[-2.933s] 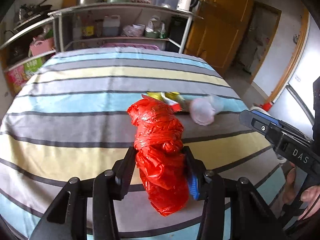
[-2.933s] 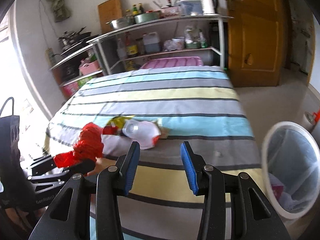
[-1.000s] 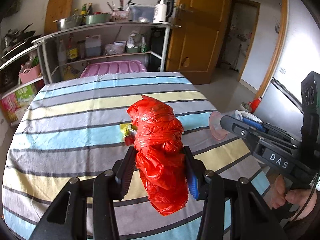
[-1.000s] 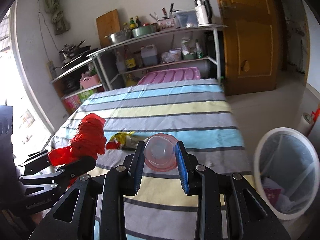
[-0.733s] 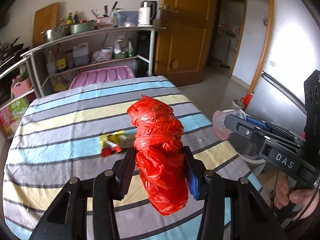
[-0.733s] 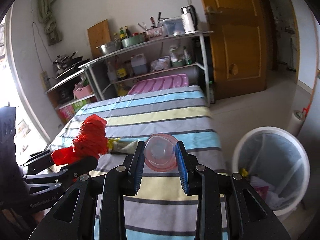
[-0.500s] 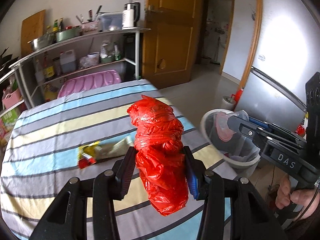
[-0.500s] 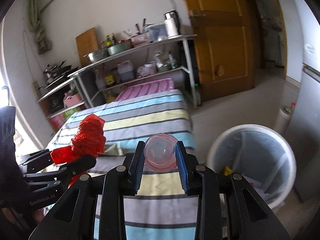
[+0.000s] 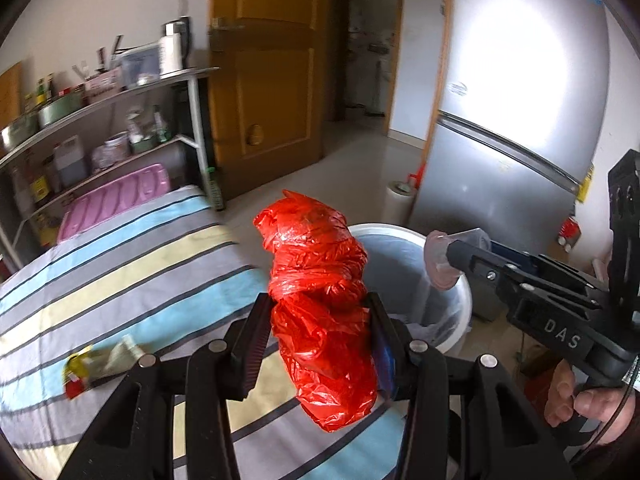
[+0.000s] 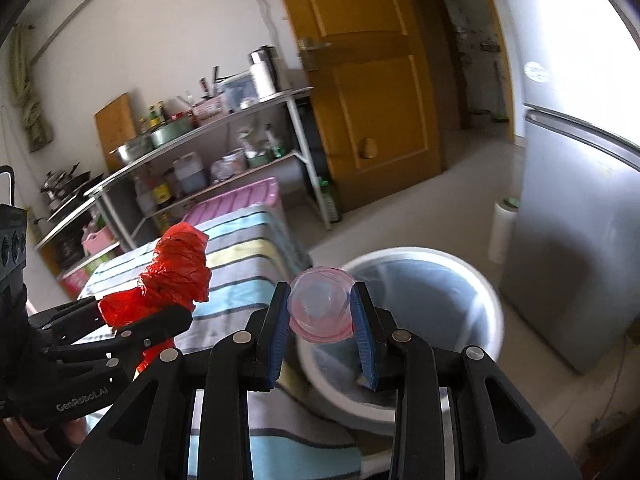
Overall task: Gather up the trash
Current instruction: 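Carry the red bag and clear cup over the white bin, then open both grippers to drop the red bag and cup into the bin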
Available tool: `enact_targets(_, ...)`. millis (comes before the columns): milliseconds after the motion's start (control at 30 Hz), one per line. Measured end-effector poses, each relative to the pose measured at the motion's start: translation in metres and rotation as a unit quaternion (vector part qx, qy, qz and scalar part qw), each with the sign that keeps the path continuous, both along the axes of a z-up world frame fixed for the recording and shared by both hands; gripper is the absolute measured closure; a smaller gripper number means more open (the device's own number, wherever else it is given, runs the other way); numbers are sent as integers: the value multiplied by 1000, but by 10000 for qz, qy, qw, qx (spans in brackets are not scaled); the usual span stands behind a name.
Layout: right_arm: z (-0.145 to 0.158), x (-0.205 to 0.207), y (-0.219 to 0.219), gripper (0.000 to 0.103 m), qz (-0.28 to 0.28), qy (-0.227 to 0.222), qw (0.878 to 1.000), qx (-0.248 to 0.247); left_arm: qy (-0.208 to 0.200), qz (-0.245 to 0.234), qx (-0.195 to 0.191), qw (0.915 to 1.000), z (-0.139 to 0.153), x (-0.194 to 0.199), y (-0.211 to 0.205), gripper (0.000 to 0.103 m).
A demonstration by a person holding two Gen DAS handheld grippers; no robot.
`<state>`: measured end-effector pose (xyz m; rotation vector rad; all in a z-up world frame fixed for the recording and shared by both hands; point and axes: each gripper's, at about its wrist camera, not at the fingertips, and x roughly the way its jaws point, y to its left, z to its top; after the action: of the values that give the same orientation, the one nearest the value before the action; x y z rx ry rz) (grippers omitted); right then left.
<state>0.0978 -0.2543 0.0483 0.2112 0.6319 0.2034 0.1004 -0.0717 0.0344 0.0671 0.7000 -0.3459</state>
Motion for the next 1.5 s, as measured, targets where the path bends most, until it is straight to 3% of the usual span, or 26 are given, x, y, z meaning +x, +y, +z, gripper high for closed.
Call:
enact_targets(300,-32,17,-45,71,-404,513,9978,-78,423,-457,-8,9981,-22,28,-51,55)
enact_targets(700,-84,49,-71,71,-471,1210,9912,-254,1009,-582,389,9924,-64,56,-93,54)
enact_targets(967,-95,60,-72,71,-419,1372,9890,-357,1167,-519,436,9908,-74,63,-97,53)
enact_targets(1167,-100,64,-71,70,-401,1445,9877,-442,1127,-476,385,9917,-72,65,-95,41)
enact_targets(1333,-99,62,-73,59,-490,1404,9880,-410,1118,-449,354,9921,-71,63,-94,38)
enact_targets(1500,-95,57,-74,58,-517,1353,9887,-396,1095,-383,276,9929,-67,61,-89,36)
